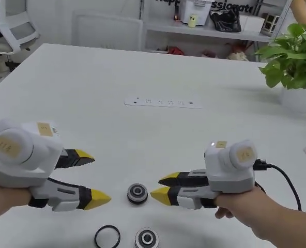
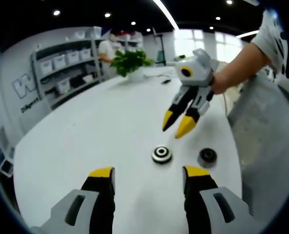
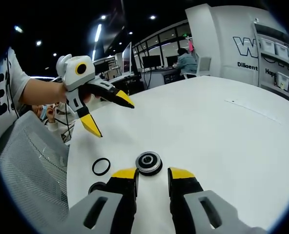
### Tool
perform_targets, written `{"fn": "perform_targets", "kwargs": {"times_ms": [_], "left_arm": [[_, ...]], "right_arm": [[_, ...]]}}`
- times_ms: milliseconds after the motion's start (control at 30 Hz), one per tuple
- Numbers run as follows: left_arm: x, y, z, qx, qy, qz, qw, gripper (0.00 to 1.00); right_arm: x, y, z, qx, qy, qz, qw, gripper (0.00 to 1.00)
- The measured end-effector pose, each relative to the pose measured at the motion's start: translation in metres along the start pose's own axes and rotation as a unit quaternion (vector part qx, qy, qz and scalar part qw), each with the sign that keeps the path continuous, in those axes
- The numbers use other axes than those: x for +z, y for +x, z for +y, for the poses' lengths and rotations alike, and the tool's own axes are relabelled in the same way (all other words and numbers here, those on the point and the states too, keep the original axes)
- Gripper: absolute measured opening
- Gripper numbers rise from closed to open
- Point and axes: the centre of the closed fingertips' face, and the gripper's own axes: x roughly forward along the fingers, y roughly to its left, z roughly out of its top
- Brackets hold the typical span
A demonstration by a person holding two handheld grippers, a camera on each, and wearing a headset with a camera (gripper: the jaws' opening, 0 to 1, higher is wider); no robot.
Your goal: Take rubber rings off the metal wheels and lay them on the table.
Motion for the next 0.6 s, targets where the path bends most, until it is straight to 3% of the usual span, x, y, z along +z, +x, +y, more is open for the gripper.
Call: {"fn": "perform_targets", "kwargs": {"times_ms": [600], "left_arm": [[-0.003, 0.021, -0.006, -0.023, -0.009, 0.005, 0.9997, 0.55]], "right_arm": [[-0.011, 0.009, 0.001, 0.012, -0.016, 0.015, 0.9997, 0.23]]}}
